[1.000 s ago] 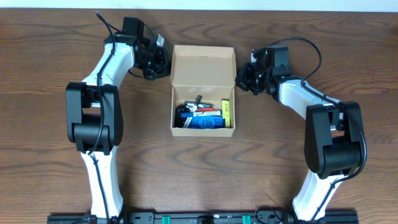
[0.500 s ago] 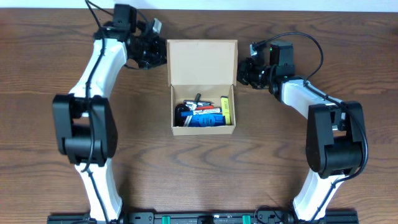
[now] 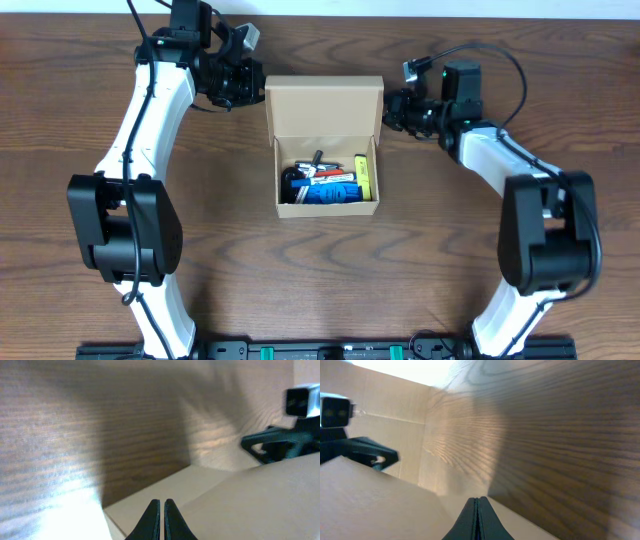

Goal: Pack container
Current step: 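Fold the box flaps and lid inward with both grippers, then press the closed lid down from both sides with both grippers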

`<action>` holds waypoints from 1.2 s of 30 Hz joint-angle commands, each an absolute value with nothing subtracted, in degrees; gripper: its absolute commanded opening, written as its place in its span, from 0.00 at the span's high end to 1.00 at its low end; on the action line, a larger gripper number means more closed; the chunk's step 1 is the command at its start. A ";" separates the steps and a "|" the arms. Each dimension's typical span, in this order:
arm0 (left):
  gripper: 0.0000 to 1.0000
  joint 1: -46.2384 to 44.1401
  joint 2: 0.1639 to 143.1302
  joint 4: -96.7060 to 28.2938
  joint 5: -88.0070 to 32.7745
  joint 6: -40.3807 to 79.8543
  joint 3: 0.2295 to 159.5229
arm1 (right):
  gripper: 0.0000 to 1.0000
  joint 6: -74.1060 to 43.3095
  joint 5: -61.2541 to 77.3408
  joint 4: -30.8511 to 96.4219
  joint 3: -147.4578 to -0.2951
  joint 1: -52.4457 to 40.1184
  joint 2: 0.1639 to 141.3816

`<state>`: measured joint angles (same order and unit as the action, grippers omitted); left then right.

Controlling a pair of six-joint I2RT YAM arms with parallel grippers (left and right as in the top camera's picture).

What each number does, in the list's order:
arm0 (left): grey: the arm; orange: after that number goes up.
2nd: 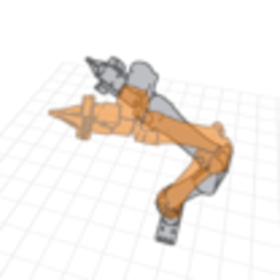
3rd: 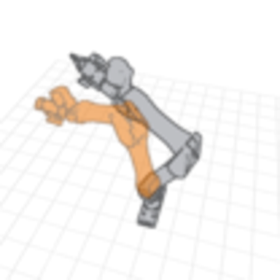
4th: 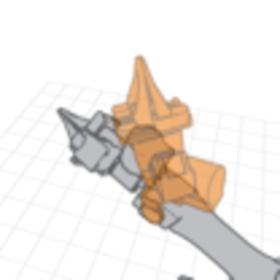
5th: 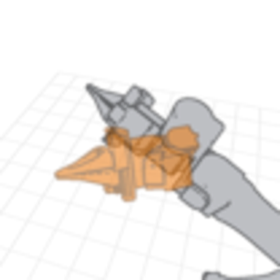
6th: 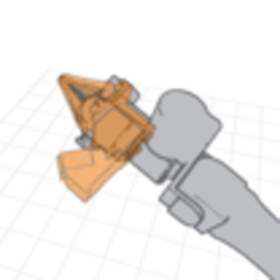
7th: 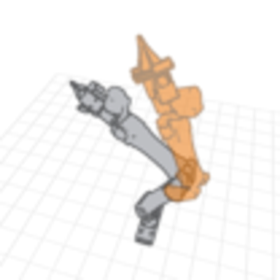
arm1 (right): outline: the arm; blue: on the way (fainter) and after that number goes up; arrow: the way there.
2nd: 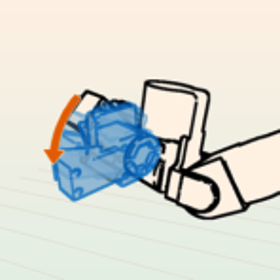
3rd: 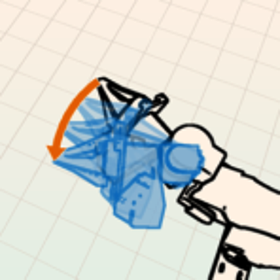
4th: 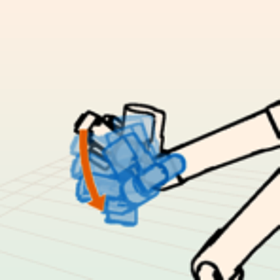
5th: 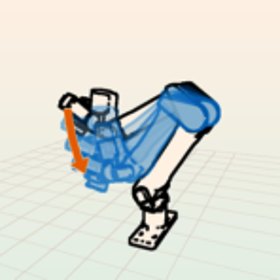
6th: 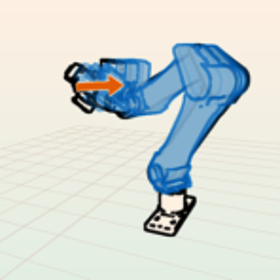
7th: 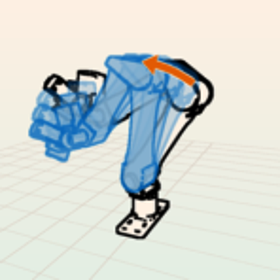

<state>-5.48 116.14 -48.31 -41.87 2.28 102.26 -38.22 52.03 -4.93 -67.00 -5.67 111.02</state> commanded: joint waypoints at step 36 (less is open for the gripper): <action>0.94 -14.81 97.36 -65.93 -33.04 -15.03 84.40 | 0.98 -13.28 22.28 42.76 -59.22 -18.79 77.06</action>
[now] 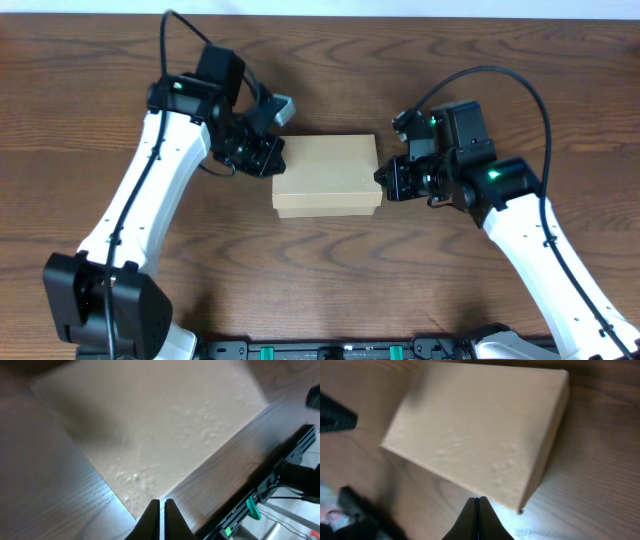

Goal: Pack container
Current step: 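Press the closed lid down from both sides with both grippers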

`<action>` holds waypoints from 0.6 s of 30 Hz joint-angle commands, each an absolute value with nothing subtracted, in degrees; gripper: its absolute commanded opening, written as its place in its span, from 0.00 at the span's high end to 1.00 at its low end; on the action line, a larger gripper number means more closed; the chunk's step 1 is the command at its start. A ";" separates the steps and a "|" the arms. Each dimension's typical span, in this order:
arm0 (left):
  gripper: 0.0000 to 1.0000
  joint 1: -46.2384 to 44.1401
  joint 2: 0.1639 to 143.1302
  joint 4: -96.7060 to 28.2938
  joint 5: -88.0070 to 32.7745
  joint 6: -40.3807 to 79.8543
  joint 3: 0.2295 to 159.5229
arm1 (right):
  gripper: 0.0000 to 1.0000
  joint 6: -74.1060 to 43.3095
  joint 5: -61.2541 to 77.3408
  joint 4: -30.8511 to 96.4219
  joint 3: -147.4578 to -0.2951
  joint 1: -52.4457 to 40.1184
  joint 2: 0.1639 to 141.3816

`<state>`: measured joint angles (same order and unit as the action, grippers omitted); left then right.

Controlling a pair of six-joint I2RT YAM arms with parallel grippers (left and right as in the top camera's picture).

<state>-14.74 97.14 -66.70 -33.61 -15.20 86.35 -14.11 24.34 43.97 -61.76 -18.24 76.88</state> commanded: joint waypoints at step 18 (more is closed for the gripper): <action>0.94 -15.79 97.36 -56.25 -32.80 -13.02 72.77 | 0.98 -18.22 22.52 29.76 -48.88 -18.83 80.60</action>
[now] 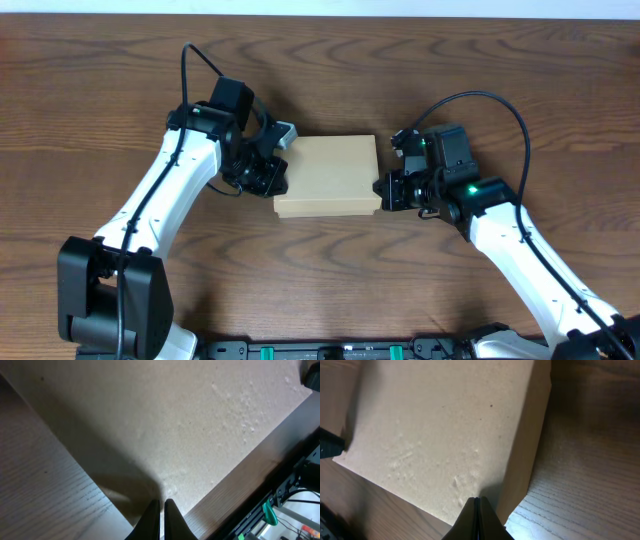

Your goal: Pack container

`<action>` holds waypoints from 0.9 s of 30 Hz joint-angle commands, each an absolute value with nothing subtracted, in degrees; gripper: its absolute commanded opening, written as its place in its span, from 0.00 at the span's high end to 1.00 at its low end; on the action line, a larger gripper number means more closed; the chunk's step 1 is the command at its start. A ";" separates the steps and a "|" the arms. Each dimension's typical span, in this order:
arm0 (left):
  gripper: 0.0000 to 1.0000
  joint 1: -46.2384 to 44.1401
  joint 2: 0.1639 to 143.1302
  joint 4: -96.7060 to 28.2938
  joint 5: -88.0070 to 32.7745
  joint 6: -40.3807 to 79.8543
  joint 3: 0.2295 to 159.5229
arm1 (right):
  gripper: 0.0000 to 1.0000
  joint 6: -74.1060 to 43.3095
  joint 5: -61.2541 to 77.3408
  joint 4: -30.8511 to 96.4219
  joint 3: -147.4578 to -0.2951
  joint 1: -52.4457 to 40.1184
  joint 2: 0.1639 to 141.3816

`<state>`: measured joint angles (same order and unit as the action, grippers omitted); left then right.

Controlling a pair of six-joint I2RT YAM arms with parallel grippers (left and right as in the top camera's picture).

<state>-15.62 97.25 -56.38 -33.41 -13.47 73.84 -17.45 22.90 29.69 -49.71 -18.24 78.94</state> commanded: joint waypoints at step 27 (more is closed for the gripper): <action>0.94 -19.16 72.79 -62.98 -27.11 -8.25 69.63 | 0.98 -18.20 17.85 54.00 -55.18 -18.85 54.41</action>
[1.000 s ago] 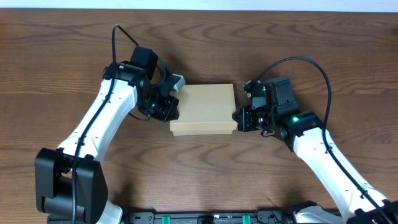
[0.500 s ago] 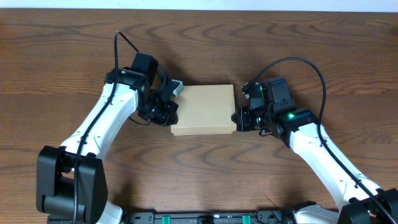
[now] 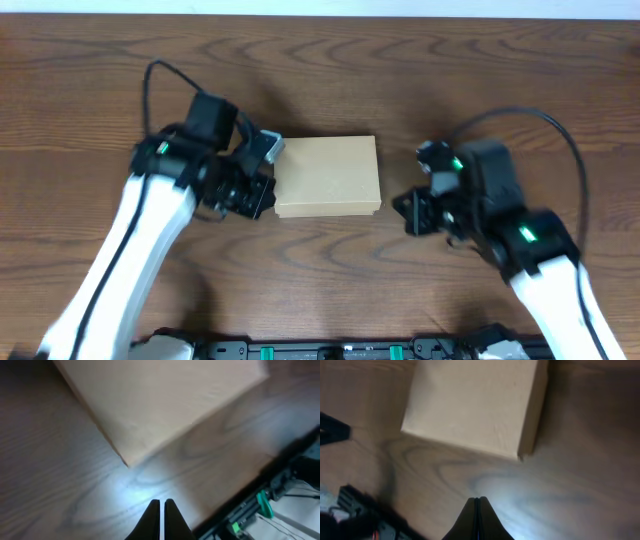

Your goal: Pack container

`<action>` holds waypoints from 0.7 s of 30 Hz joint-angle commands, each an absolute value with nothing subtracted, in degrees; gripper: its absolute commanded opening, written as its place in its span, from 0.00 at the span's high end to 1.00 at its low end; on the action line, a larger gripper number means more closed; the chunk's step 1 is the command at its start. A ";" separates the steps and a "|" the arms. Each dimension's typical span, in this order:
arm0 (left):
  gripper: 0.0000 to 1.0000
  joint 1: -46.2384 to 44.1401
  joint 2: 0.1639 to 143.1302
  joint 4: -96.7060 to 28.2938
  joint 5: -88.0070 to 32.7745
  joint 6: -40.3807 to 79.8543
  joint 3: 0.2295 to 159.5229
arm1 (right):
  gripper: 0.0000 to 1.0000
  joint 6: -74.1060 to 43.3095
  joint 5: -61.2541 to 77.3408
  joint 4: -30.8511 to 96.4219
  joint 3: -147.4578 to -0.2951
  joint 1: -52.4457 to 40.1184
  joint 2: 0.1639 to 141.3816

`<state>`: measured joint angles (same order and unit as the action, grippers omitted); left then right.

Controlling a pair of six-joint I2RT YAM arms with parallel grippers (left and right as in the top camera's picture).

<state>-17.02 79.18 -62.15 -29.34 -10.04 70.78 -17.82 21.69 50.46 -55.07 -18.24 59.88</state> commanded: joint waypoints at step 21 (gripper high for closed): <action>0.05 -28.42 43.75 -54.15 -23.53 -2.13 50.26 | 0.01 -21.17 15.42 63.09 -45.63 -18.83 26.79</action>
